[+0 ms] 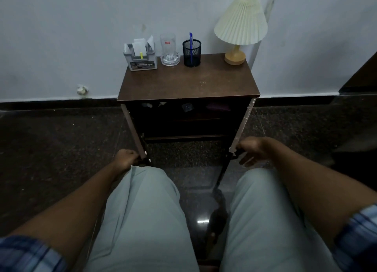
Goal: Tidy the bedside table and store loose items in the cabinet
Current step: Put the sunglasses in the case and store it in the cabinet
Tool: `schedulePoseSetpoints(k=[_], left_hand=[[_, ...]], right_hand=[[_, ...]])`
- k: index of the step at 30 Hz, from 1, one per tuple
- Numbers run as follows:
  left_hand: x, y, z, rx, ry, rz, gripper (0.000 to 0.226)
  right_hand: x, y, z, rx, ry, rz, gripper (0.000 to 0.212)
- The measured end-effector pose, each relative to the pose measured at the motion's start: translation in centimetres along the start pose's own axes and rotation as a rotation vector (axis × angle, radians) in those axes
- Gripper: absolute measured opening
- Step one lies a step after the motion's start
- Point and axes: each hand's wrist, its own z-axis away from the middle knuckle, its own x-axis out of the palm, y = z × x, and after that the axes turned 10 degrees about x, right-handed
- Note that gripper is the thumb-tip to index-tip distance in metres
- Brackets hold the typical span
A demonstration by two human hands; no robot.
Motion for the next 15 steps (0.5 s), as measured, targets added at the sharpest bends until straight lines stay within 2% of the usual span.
schedulePoseSetpoints(k=[2, 8, 15], left_hand=[[0.6, 0.3, -0.2, 0.023, -0.009, 0.032, 0.023], [2.7, 2.3, -2.2, 0.047, -0.079, 0.148, 0.022], [5.2, 4.7, -4.8, 0.018, -0.103, 0.280, 0.015]], right_hand=[[0.7, 0.0, -0.5, -0.047, 0.022, 0.018, 0.028], [1.9, -0.8, -1.6, -0.205, 0.159, 0.056, 0.019], [3.2, -2.8, -3.5, -0.312, 0.161, -0.137, 0.028]])
